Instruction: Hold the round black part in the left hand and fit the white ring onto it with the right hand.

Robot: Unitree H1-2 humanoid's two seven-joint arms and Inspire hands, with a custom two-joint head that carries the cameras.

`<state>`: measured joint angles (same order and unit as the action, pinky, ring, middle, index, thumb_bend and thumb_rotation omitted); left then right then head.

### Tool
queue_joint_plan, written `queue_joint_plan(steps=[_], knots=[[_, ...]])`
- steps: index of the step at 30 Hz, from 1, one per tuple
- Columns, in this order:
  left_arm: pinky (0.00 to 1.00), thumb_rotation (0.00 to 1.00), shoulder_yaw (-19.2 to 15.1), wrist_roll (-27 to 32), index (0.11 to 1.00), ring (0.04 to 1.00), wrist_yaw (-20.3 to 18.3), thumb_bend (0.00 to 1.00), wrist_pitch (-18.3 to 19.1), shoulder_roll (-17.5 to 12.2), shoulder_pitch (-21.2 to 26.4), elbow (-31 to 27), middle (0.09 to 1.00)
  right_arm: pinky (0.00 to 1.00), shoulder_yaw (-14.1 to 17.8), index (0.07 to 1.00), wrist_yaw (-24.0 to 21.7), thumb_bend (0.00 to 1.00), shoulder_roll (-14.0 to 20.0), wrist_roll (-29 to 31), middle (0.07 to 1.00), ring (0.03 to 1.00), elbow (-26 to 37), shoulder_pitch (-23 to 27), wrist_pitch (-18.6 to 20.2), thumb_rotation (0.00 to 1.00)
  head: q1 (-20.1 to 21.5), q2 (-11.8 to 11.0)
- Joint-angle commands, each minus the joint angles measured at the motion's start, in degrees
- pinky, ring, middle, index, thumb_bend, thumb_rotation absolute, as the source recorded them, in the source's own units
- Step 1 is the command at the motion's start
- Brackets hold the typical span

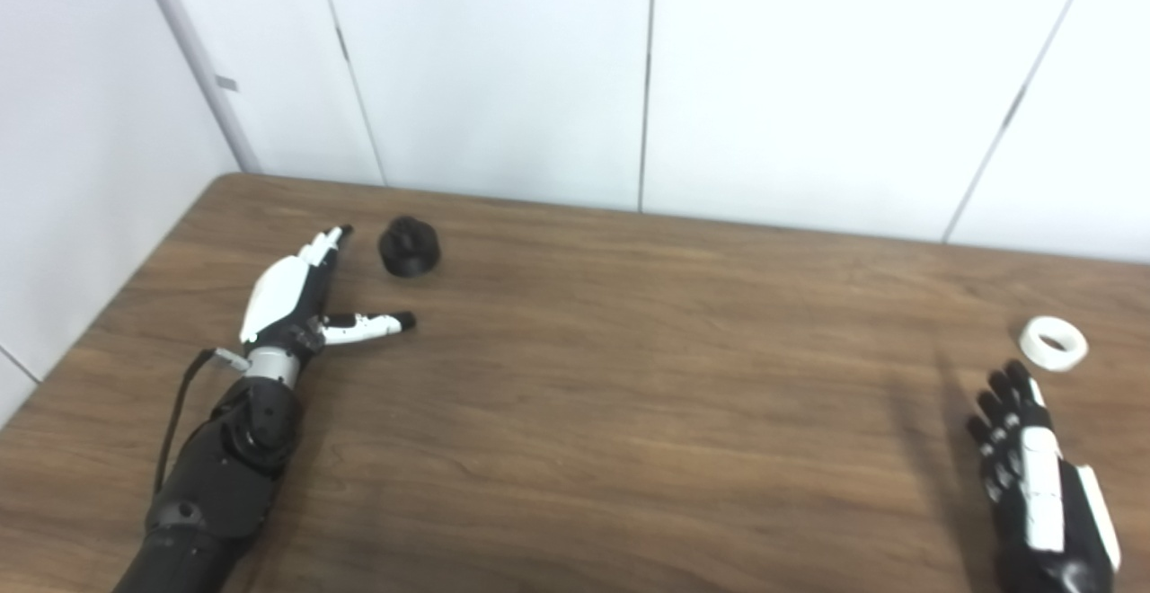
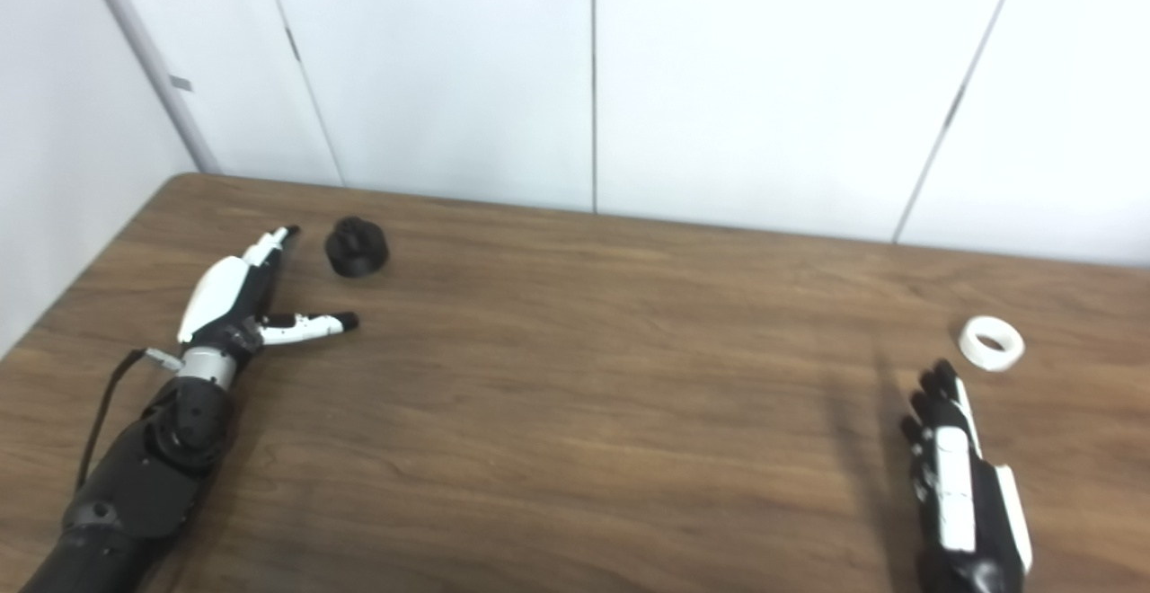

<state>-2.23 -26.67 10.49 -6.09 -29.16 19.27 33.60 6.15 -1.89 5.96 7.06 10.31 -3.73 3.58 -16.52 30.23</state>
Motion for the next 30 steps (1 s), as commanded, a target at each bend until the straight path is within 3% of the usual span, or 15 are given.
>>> queue_joint_plan(steps=[1, 9, 14, 22, 30], knots=[[1.00, 0.43, -0.10, 1.05, 0.975, 0.996, 0.07, 1.00, -0.88, -2.63, 3.15, 1.21, 1.000, 1.00, 0.23, 1.000, -0.26, 0.22, 0.29, 0.16, 0.986, 0.981, 3.01, 0.37, -1.51, 0.98, -0.02, 0.03], [1.00, 0.46, 0.67, 3.08, 0.955, 0.983, -0.79, 1.00, -1.89, -3.55, 6.55, 6.32, 0.990, 1.00, 0.18, 1.000, -0.05, 0.18, -0.02, 0.70, 0.988, 0.985, 5.19, -0.24, 0.41, 1.00, -0.98, -0.30], [0.99, 0.45, 2.19, 3.34, 0.933, 0.967, -0.67, 1.00, -5.23, -3.99, 8.25, 10.10, 0.970, 1.00, 0.12, 1.000, 0.09, 0.17, 0.11, -0.05, 0.988, 0.990, 7.12, -0.86, 1.73, 1.00, -1.02, 0.01], [0.99, 0.43, 4.86, 3.09, 0.900, 0.958, -0.91, 1.00, -7.48, -3.91, 10.52, 13.31, 0.954, 1.00, 0.46, 0.996, 0.31, 0.19, -0.06, 0.28, 0.988, 0.993, 9.38, -1.35, 3.50, 1.00, -0.88, 0.31], [0.99, 0.42, 6.58, 3.34, 0.876, 0.951, -2.35, 1.00, -7.04, -3.50, 11.74, 14.45, 0.944, 1.00, 0.28, 1.000, 0.70, 0.19, -0.20, -0.37, 0.994, 0.997, 12.13, -1.68, 5.97, 1.00, -0.54, 0.85]])
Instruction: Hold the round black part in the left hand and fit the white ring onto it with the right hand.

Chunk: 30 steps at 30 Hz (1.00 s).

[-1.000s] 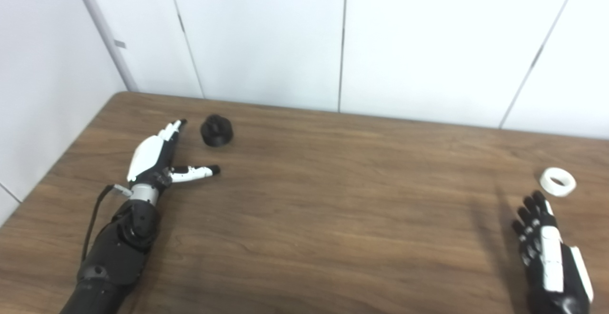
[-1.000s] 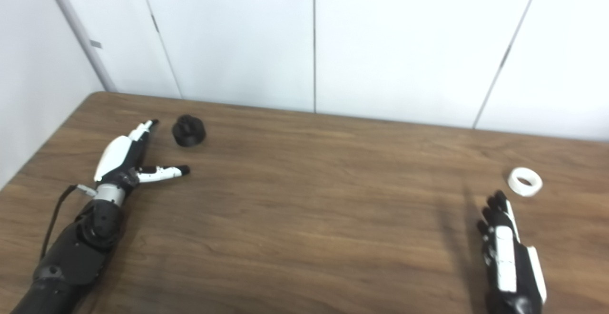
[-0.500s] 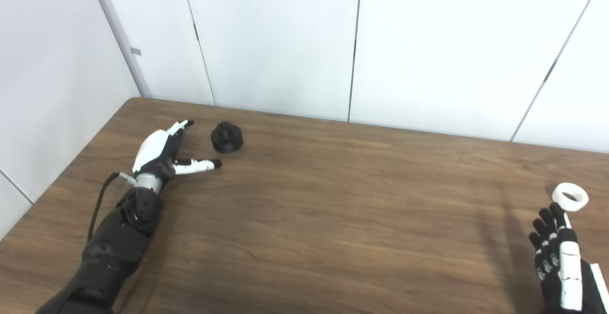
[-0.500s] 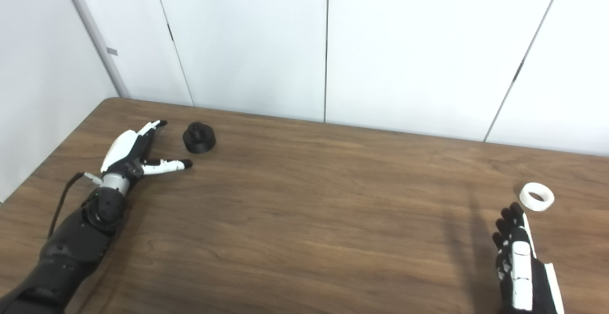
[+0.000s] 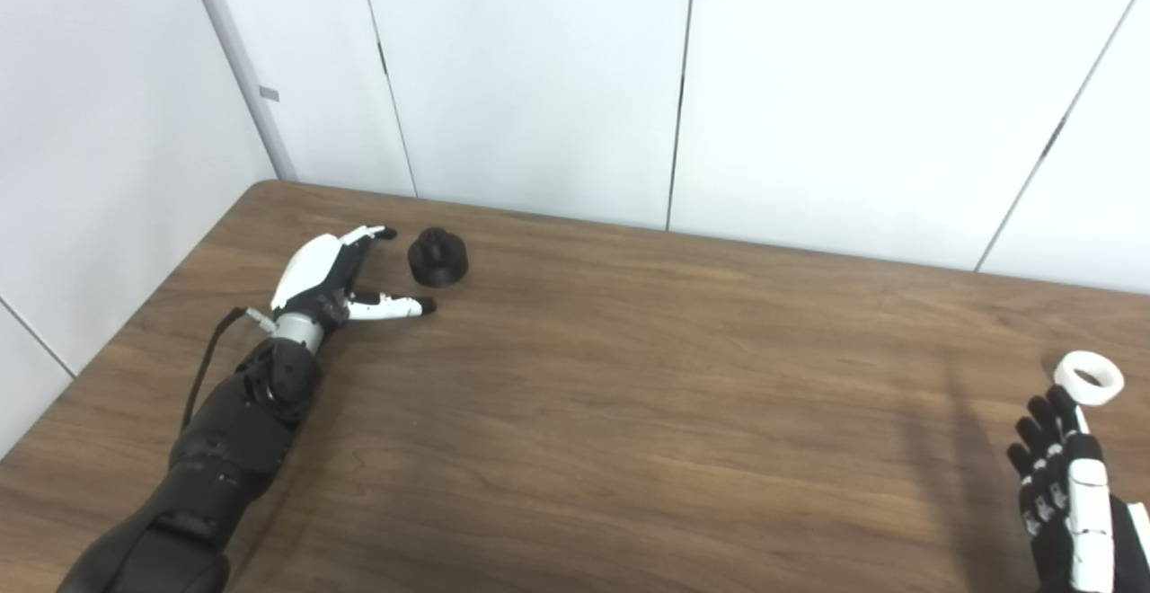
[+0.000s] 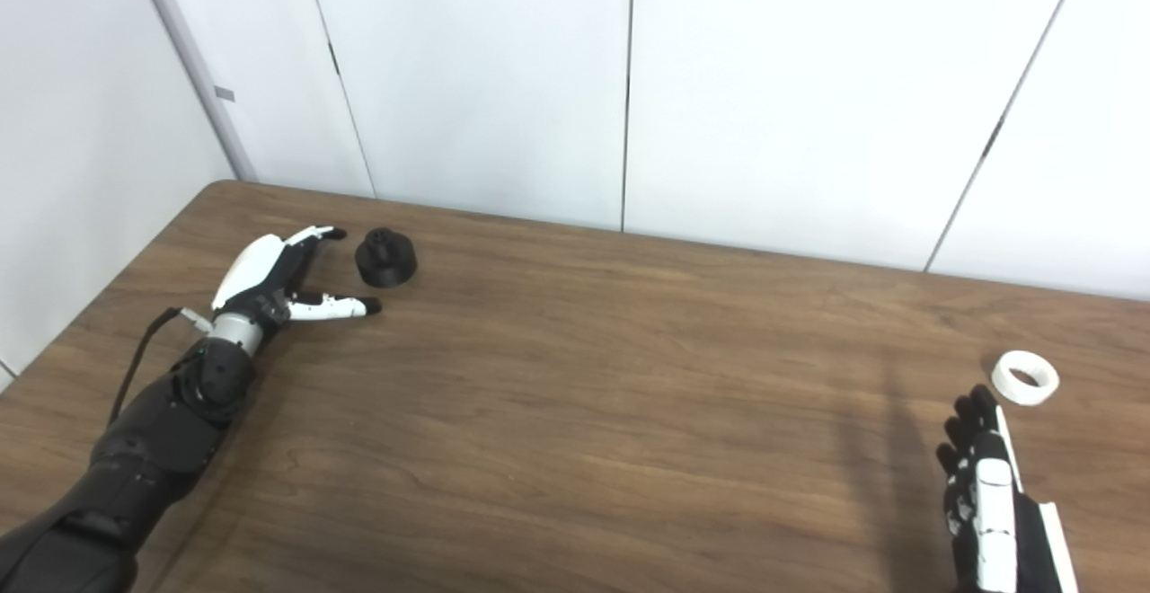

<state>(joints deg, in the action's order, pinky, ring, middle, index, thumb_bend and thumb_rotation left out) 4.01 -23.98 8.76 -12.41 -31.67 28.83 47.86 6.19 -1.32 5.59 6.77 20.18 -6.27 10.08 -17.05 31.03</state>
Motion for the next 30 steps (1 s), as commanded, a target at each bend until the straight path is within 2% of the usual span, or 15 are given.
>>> queue_joint_plan(steps=[1, 12, 17, 22, 30], knots=[[0.99, 0.41, 0.47, 0.66, 0.875, 0.951, -0.66, 1.00, -0.68, -0.85, 2.30, 0.33, 0.944, 1.00, 0.21, 1.000, 0.17, 0.19, 0.17, -0.17, 0.995, 0.999, 2.50, 0.79, -0.43, 1.00, 0.01, 0.13], [0.96, 0.41, 2.31, 0.23, 0.853, 0.939, -0.28, 1.00, -1.85, 0.33, 4.32, 3.88, 0.935, 1.00, -0.20, 1.000, 0.76, 0.14, -0.36, -1.17, 0.989, 0.986, 5.29, 0.32, 1.66, 1.00, 0.57, 0.26], [0.93, 0.42, 3.32, 0.13, 0.850, 0.931, 0.04, 1.00, -2.01, 0.79, 5.23, 5.25, 0.928, 1.00, 0.07, 1.000, 1.09, 0.16, -0.44, -1.16, 0.989, 0.986, 6.84, -0.21, 3.01, 1.00, 0.41, 0.35], [0.95, 0.40, 3.85, 0.65, 0.851, 0.936, -0.65, 1.00, -1.82, 0.82, 5.87, 6.08, 0.929, 1.00, 0.34, 1.000, 1.09, 0.15, -0.54, -0.43, 0.994, 0.998, 8.77, -0.77, 4.33, 1.00, 0.72, 0.61], [0.94, 0.47, 4.86, 0.83, 0.858, 0.941, -1.43, 1.00, -2.61, 0.54, 7.21, 8.08, 0.933, 1.00, 0.80, 1.000, 1.07, 0.15, -0.09, 0.30, 0.998, 1.000, 11.59, -1.06, 6.37, 1.00, 0.90, 1.51]])
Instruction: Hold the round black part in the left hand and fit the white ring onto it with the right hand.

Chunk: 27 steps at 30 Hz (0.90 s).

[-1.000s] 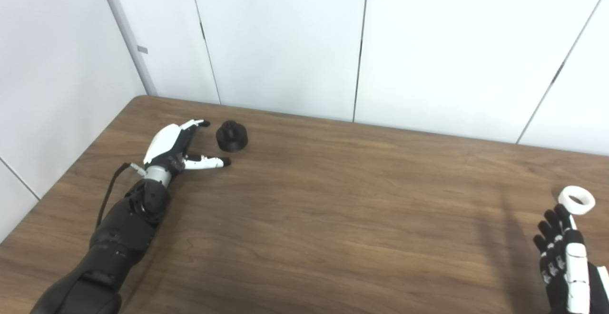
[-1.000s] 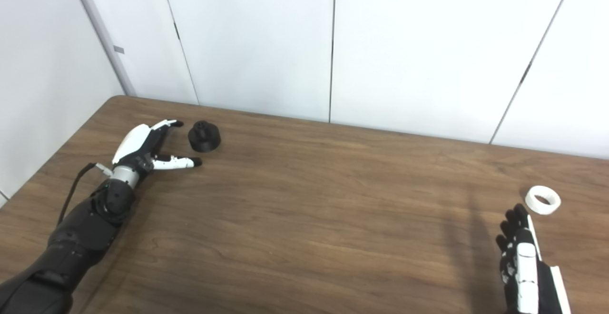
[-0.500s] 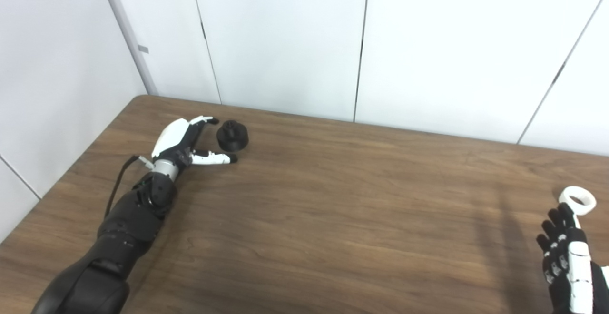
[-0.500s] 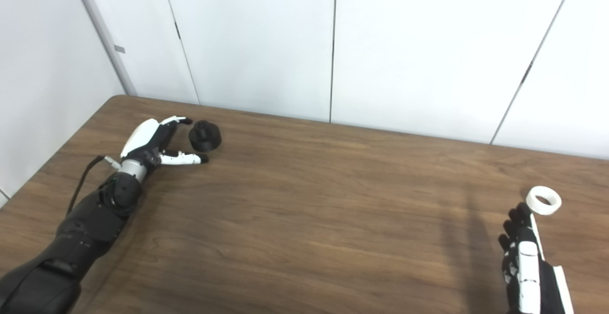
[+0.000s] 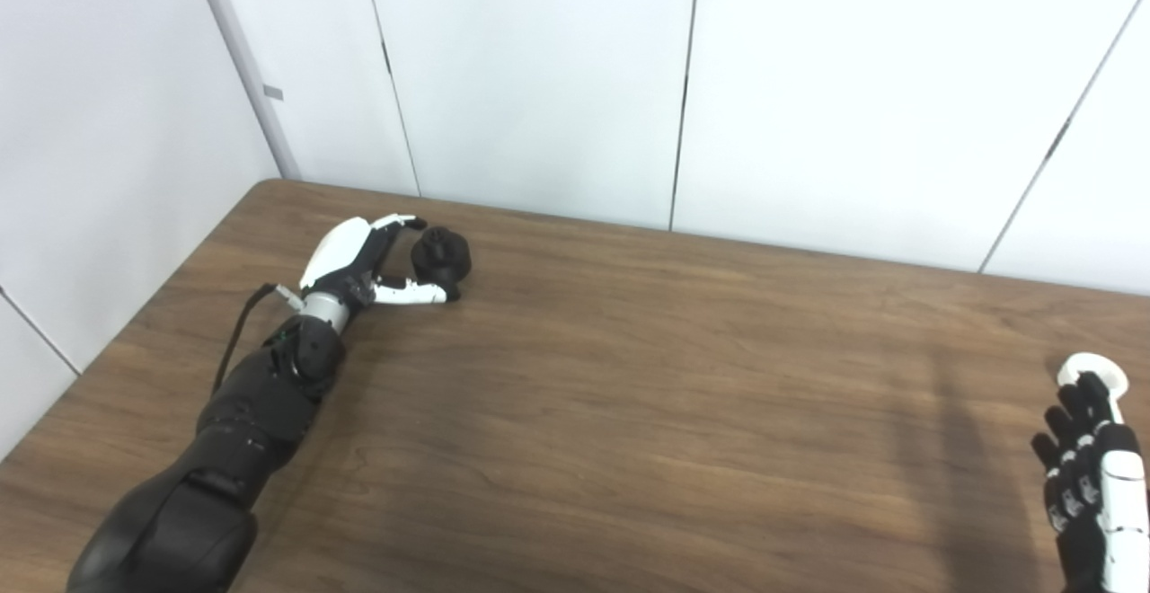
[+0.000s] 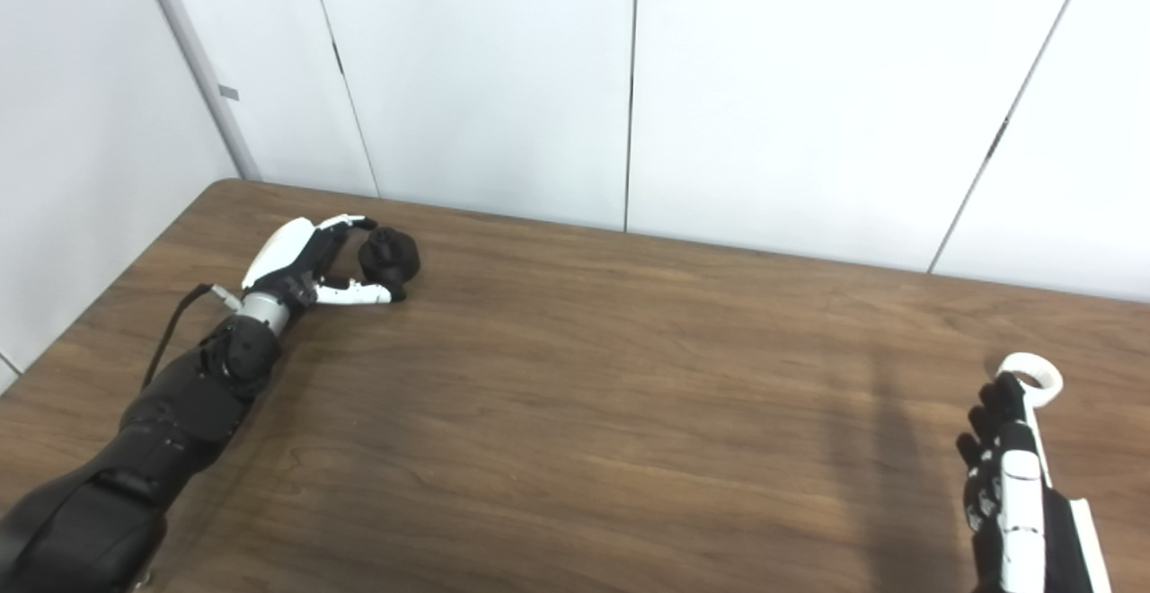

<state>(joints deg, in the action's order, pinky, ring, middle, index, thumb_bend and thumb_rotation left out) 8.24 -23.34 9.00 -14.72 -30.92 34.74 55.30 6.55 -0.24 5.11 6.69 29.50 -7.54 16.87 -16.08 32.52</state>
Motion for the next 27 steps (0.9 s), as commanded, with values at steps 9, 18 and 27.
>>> queue_joint_plan(steps=[9, 18, 27], knots=[[1.00, 0.66, 3.56, -1.67, 0.889, 1.000, -1.18, 1.00, 0.48, -1.24, 1.96, 1.45, 0.977, 1.00, 0.72, 1.000, -0.03, 0.14, 0.59, 0.31, 1.000, 1.000, 4.30, 0.27, 1.61, 1.00, 0.14, 0.47], [1.00, 0.70, 4.94, -2.47, 0.921, 1.000, -3.47, 1.00, 2.52, -2.59, 2.01, 0.46, 1.000, 1.00, 1.12, 1.000, 0.21, 0.16, 0.73, 0.07, 1.000, 1.000, 5.74, 0.32, 3.15, 1.00, 0.21, 0.95], [1.00, 0.66, 5.71, -2.47, 0.922, 1.000, -5.16, 1.00, 2.97, -4.16, 2.61, -0.21, 1.000, 1.00, 0.81, 1.000, 0.13, 0.12, 0.85, -0.75, 1.000, 1.000, 6.57, 0.57, 3.86, 1.00, -0.09, 1.17]])
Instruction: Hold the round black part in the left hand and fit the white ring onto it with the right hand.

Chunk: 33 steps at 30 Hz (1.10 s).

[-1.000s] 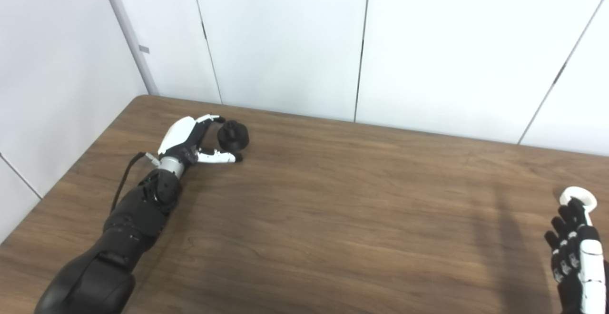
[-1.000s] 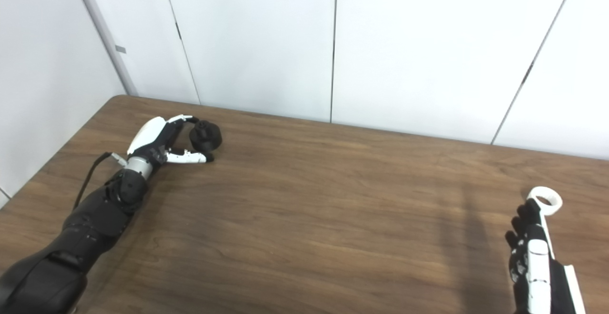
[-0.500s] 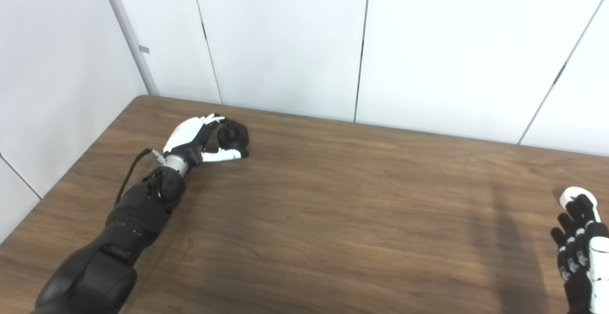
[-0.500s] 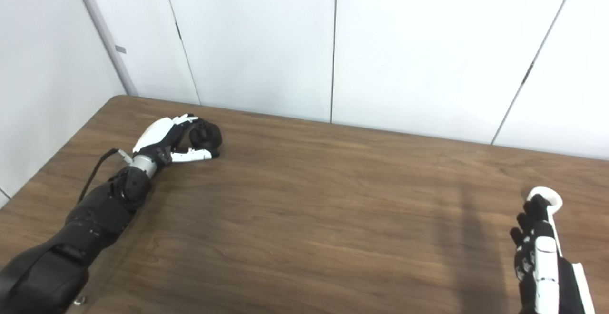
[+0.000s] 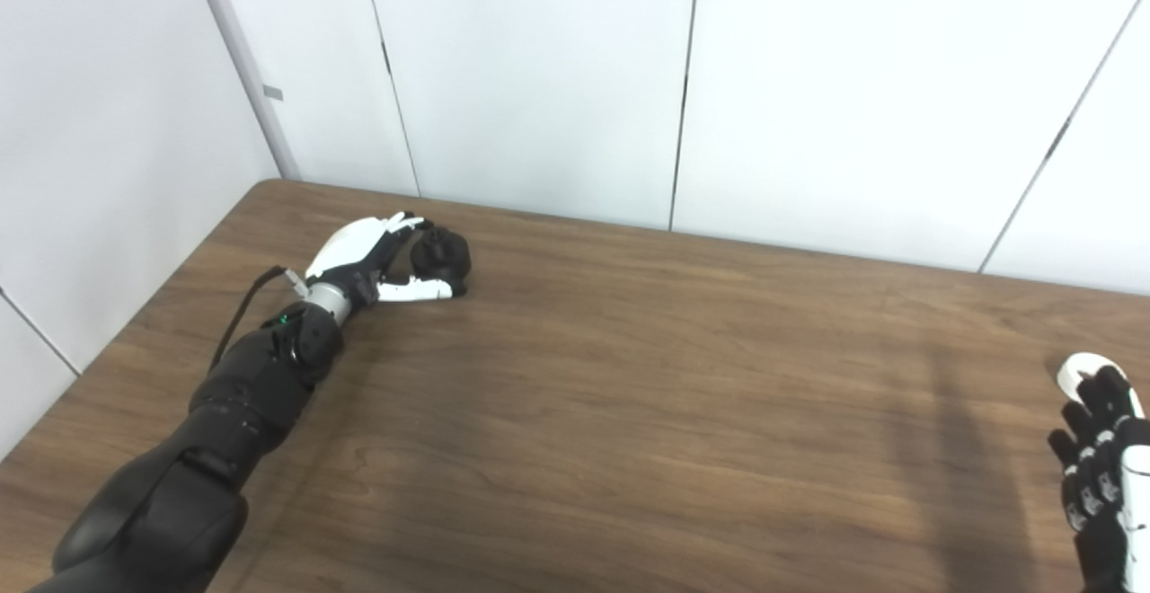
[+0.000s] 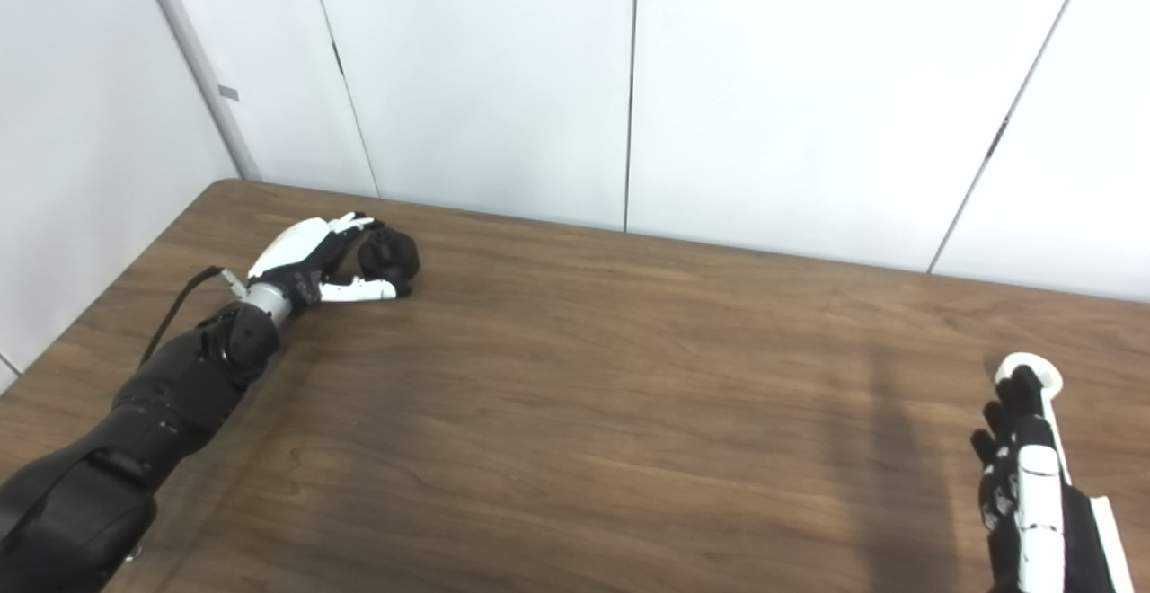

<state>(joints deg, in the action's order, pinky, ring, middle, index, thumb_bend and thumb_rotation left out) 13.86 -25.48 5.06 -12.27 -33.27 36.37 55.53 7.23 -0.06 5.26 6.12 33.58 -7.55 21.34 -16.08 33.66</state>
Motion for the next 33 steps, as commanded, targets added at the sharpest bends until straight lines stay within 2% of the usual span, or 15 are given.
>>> queue_joint_plan(steps=[1, 14, 28, 33], knots=[[1.00, 0.66, 0.02, -0.27, 0.919, 1.000, -1.26, 1.00, 0.45, -1.96, 0.86, -0.77, 1.000, 1.00, 0.04, 1.000, -0.09, 0.12, 0.66, -0.25, 1.000, 1.000, 2.68, 0.53, -0.39, 1.00, -0.02, 0.12], [1.00, 0.49, -0.69, -0.28, 0.884, 1.000, -1.65, 1.00, 2.08, -2.59, 0.02, -3.44, 0.989, 1.00, 0.10, 1.000, 0.06, 0.11, 0.09, 0.34, 1.000, 1.000, 3.31, 0.52, 0.12, 1.00, 0.19, 0.77], [1.00, 0.36, -0.68, -0.12, 0.818, 1.000, 0.88, 1.00, -1.32, -1.88, 0.37, -1.16, 0.959, 1.00, -0.39, 1.000, 0.01, 0.11, 0.08, -0.08, 1.000, 1.000, 3.80, -0.05, 0.39, 1.00, 0.75, 0.86], [1.00, 0.36, -0.33, -0.30, 0.799, 1.000, 2.12, 1.00, -1.87, -0.99, 1.18, 0.88, 0.951, 1.00, -0.57, 1.000, 0.12, 0.10, -0.12, -0.26, 1.000, 1.000, 4.31, -0.27, 0.20, 1.00, 1.29, 0.96]])
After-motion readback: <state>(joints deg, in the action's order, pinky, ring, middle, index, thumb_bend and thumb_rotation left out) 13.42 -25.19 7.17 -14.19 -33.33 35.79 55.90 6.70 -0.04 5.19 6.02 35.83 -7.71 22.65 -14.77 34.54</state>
